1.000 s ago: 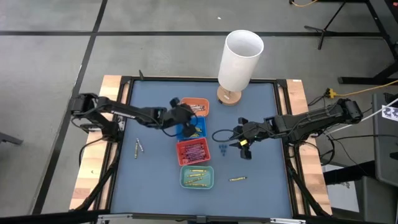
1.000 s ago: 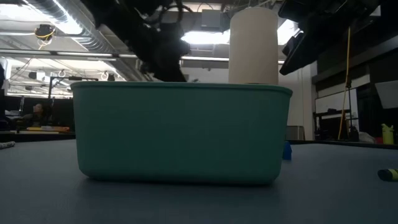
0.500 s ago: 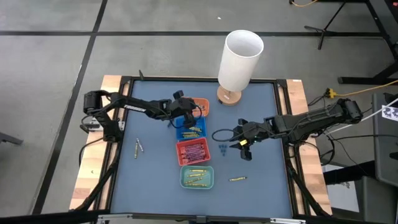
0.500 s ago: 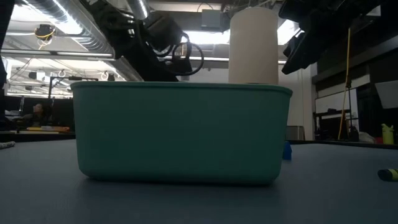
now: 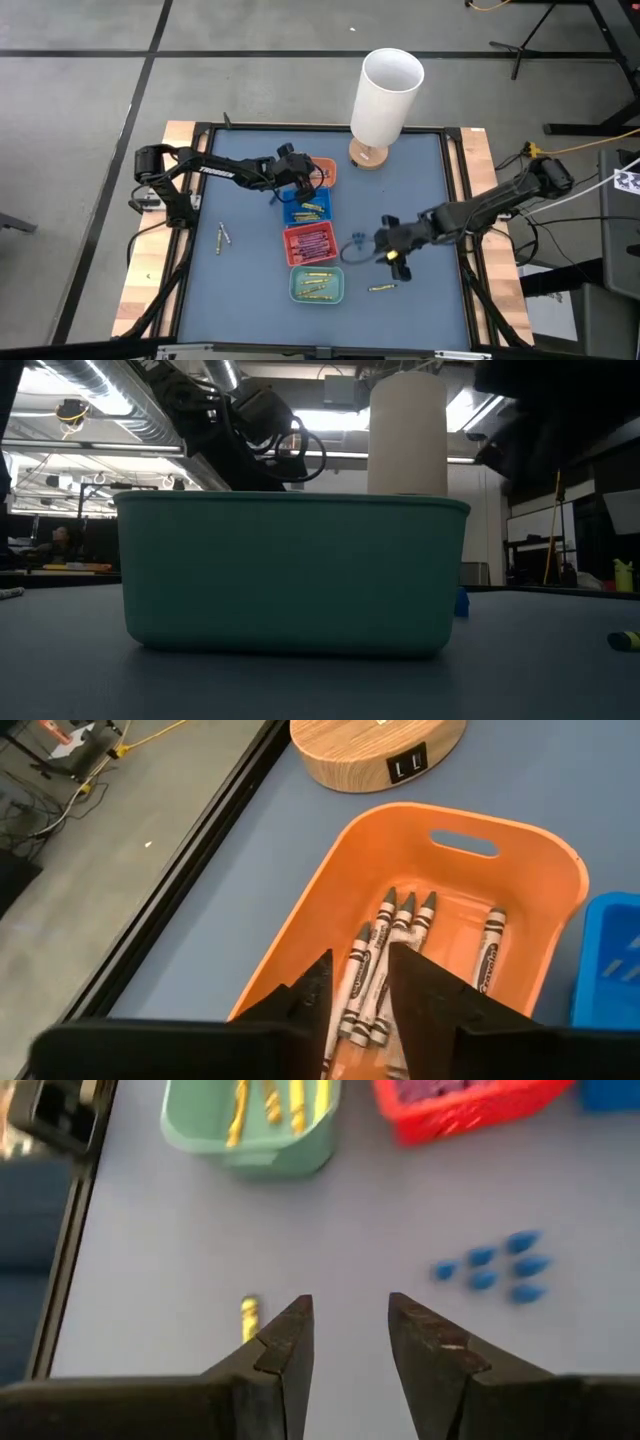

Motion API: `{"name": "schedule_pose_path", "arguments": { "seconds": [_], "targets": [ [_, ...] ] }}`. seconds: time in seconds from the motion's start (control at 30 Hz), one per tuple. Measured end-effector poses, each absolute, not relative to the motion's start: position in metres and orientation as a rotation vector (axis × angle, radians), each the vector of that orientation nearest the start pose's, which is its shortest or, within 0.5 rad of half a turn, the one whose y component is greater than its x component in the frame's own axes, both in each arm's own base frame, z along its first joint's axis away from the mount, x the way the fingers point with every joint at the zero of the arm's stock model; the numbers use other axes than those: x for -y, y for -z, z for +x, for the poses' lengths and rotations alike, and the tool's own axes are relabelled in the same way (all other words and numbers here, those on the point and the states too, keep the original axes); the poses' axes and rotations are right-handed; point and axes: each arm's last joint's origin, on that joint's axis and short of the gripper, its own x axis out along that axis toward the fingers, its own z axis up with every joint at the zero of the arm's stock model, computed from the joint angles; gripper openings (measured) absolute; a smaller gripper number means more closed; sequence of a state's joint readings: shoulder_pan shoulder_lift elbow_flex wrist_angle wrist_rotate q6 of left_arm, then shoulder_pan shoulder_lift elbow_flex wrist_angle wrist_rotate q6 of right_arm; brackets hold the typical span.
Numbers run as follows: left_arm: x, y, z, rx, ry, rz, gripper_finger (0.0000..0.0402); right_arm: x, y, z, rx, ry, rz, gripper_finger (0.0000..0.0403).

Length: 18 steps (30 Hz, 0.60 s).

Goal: Sort crayons
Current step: Put the green crayon into the blue bin

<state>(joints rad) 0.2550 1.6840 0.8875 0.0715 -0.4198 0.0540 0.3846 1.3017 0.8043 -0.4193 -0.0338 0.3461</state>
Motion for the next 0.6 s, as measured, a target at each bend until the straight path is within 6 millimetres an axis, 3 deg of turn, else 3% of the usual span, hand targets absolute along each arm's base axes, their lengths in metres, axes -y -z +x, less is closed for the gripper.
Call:
{"name": "schedule_pose_path", "arguments": {
  "seconds": [0.6],
  "targets": [
    [-0.095,-0.17,0.321,-0.757,-0.623,0.111,0.0095,-0.182,-0.172,0.2,-1.093,-0.164,0.078,0.0129]
  ]
}}
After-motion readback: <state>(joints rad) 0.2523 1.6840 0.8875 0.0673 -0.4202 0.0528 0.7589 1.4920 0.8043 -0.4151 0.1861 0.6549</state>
